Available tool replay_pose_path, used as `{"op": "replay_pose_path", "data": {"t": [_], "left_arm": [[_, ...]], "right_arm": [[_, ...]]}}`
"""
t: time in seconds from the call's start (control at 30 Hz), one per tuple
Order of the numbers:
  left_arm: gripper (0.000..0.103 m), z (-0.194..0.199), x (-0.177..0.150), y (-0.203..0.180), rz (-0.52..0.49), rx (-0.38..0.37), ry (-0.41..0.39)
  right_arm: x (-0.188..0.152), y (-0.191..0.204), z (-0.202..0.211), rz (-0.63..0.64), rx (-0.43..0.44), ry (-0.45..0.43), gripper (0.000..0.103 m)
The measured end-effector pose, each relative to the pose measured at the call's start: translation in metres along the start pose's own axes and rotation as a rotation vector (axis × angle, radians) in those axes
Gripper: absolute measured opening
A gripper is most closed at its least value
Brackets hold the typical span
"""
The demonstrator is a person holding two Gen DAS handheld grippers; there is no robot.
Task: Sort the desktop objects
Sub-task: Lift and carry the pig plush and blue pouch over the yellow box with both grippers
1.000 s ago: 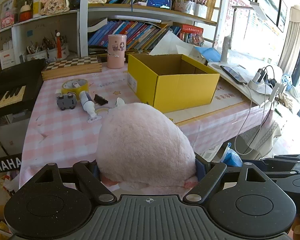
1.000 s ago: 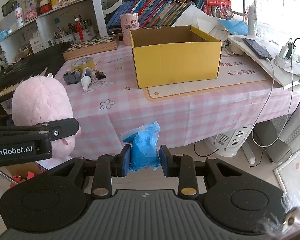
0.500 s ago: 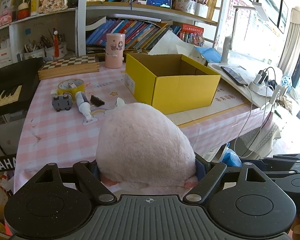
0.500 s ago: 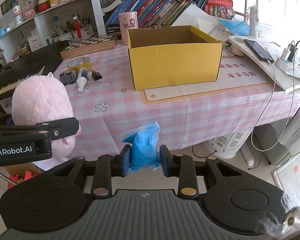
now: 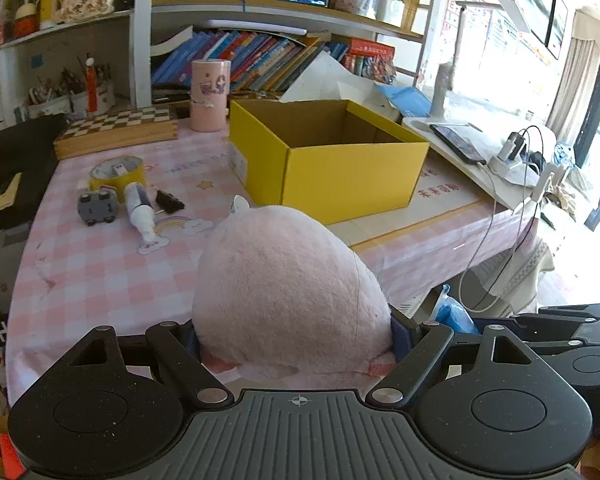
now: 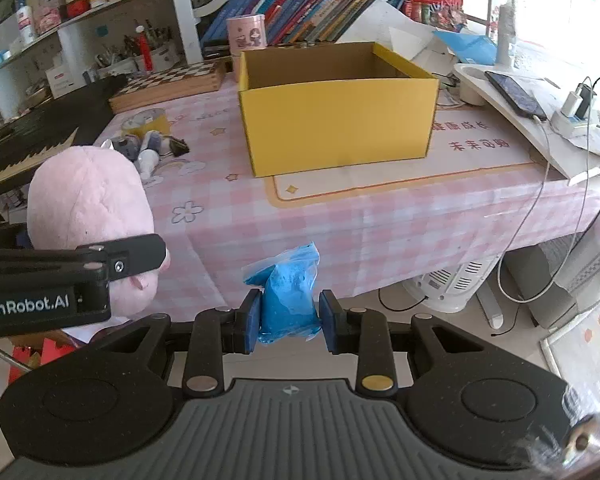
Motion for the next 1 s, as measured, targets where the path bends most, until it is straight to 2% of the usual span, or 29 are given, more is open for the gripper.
{"op": "replay_pose_path", "data": {"t": [0.47,0.73,1.0], "left_arm": [[0.084,-0.022,0.022,-0.025,-0.022,0.01,0.006],[0.084,-0.036,0.047,-0.037,0.003,0.036,-0.029],[0.084,-0.039,0.086,-0.054,-0.003,0.092,-0.101]], "right_arm": [[0.015,-0.032,-0.013,-0.025,0.008,0.026,0.029],[0.048,-0.051,-0.029,0.027,0.035,0.043,0.029],[0.09,-0.074,-0.032,0.094,0.058,-0.003,0.029]]}}
Point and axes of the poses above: each gripper's, at about its wrist camera, not at the fingertips, and z roughly against the way its jaws point, y to its left, x to its top, the point moved 4 cm from there along -z, roughly the way its jaws point, and after that the axes turned 14 degrees about y, right-handed, at the moved point
